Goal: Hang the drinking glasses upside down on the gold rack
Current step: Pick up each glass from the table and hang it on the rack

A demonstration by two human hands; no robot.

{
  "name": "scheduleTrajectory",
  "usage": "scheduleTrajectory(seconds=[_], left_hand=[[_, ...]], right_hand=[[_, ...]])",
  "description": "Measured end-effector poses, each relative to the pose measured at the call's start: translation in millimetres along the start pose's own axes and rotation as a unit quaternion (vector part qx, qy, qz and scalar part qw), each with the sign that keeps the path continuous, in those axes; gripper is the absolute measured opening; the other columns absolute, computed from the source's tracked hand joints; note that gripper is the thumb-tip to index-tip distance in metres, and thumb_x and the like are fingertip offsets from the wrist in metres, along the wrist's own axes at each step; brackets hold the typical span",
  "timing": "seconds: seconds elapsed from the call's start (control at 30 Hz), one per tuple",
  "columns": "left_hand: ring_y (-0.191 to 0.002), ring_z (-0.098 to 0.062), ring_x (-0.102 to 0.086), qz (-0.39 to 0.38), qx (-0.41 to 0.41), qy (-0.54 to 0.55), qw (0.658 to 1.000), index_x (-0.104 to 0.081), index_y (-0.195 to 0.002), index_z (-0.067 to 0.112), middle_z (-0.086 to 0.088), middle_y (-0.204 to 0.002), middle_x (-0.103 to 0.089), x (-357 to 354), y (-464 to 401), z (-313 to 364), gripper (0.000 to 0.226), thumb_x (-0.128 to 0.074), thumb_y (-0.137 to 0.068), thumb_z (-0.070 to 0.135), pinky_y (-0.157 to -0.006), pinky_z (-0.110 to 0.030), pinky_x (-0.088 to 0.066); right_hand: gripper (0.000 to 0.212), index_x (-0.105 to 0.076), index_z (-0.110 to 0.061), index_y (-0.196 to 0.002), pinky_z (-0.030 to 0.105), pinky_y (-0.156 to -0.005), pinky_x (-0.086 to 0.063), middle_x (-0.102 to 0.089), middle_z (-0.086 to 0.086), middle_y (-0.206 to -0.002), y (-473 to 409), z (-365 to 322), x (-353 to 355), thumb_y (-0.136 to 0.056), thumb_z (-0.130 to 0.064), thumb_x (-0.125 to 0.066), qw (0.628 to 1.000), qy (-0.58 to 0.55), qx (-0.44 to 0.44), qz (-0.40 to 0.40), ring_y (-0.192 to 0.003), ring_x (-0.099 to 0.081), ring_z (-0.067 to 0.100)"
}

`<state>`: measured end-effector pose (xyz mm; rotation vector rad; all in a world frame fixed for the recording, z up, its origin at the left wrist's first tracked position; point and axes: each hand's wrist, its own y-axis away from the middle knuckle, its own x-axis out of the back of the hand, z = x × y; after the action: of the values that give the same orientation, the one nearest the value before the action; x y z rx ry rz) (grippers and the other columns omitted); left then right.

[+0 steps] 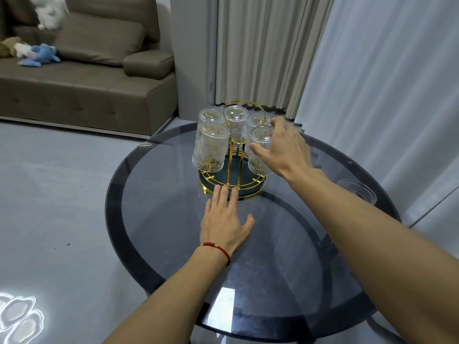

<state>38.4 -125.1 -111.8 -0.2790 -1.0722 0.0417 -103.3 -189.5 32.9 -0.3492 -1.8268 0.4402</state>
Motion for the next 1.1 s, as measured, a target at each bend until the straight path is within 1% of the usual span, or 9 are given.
scheduleTrajectory(seconds=[0.17,0.37,0.5,0.63,0.77,0.83,0.9,1.0,1.1], left_hand=[[-0.156,-0.025,0.001,-0.014,0.003,-0.033,0.999,-0.014,-0.159,0.021,-0.007,-0.169,-0.011,4.1,0.1,3.0,0.077,-0.043,-0.096,0.054,-0.126,-0.047,-0.011],[-0.156,-0.027,-0.004,0.001,-0.024,-0.093,0.995,-0.017,-0.159,0.021,-0.007,-0.169,-0.015,7.7,8.1,25.8,0.068,-0.035,-0.099,0.048,-0.124,-0.051,-0.015],[-0.155,-0.026,-0.012,0.028,-0.077,-0.065,0.994,-0.029,-0.155,0.021,-0.006,-0.166,-0.024,13.6,12.1,47.0,0.063,-0.045,-0.097,0.041,-0.122,-0.048,-0.021],[-0.152,-0.023,-0.021,0.026,-0.097,0.034,0.994,-0.041,-0.15,0.018,-0.006,-0.16,-0.035,17.8,19.7,62.9,0.057,-0.053,-0.096,0.031,-0.12,-0.043,-0.029],[-0.146,-0.018,-0.03,0.013,-0.083,0.119,0.989,-0.046,-0.147,0.017,-0.004,-0.154,-0.043,21.6,25.9,70.6,0.055,-0.057,-0.094,0.026,-0.118,-0.043,-0.034],[-0.142,-0.016,-0.036,0.015,-0.077,0.143,0.987,-0.048,-0.144,0.018,-0.002,-0.15,-0.048,23.6,27.9,72.2,0.054,-0.059,-0.092,0.025,-0.117,-0.036,-0.034],[-0.137,-0.015,-0.041,0.02,-0.074,0.154,0.985,-0.051,-0.142,0.018,-0.001,-0.146,-0.053,25.4,29.7,74.1,0.053,-0.06,-0.091,0.025,-0.112,-0.031,-0.035],[-0.135,-0.016,-0.046,0.015,-0.065,0.168,0.984,-0.052,-0.142,0.019,0.0,-0.143,-0.056,27.8,31.9,76.8,0.052,-0.061,-0.09,0.024,-0.112,-0.033,-0.038],[-0.129,-0.018,-0.052,0.008,-0.062,0.195,0.979,-0.053,-0.141,0.019,-0.001,-0.138,-0.06,30.5,33.5,80.6,0.051,-0.063,-0.091,0.024,-0.11,-0.041,-0.044]], right_hand=[[0.077,-0.037,-0.01,-0.149,0.045,-0.101,-0.048,-0.051,0.014,-0.144,4.6,1.0,-1.7,-0.093,-0.056,-0.064,1.0,-0.012,-0.012,-0.02,-0.129,-0.05,0.032],[0.072,-0.027,-0.01,-0.157,0.047,-0.109,-0.041,-0.042,0.019,-0.15,33.8,9.3,4.3,-0.099,-0.037,-0.061,0.996,-0.083,0.002,-0.018,-0.135,-0.044,0.036],[0.062,-0.04,-0.006,-0.15,0.042,-0.11,-0.04,-0.048,0.016,-0.147,74.6,27.8,14.0,-0.097,-0.028,-0.062,0.993,-0.118,-0.004,0.029,-0.134,-0.046,0.031],[0.054,-0.052,-0.005,-0.138,0.048,-0.113,-0.037,-0.049,0.018,-0.145,125.6,64.1,18.4,-0.088,-0.02,-0.067,0.984,-0.081,-0.034,0.152,-0.135,-0.044,0.035],[0.087,-0.028,-0.001,-0.156,0.051,-0.123,-0.023,-0.022,0.027,-0.162,148.1,105.4,16.5,-0.086,-0.022,-0.075,0.96,-0.107,-0.197,0.17,-0.149,-0.022,0.043],[0.108,-0.008,-0.003,-0.162,0.047,-0.124,-0.02,-0.017,0.026,-0.167,149.2,124.9,13.7,-0.085,-0.03,-0.079,0.937,-0.181,-0.279,0.109,-0.153,-0.019,0.041],[0.117,0.001,-0.011,-0.163,0.046,-0.121,-0.03,-0.025,0.018,-0.167,150.6,138.6,8.8,-0.084,-0.038,-0.081,0.915,-0.25,-0.317,0.026,-0.151,-0.03,0.037],[0.101,-0.021,-0.014,-0.158,0.045,-0.106,-0.046,-0.049,0.013,-0.153,152.0,151.9,-0.6,-0.082,-0.041,-0.082,0.909,-0.265,-0.321,-0.002,-0.134,-0.052,0.035],[0.079,-0.041,-0.018,-0.139,0.036,-0.089,-0.048,-0.06,0.007,-0.135,150.8,155.3,-1.7,-0.077,-0.04,-0.085,0.915,-0.261,-0.305,0.031,-0.116,-0.06,0.029]])
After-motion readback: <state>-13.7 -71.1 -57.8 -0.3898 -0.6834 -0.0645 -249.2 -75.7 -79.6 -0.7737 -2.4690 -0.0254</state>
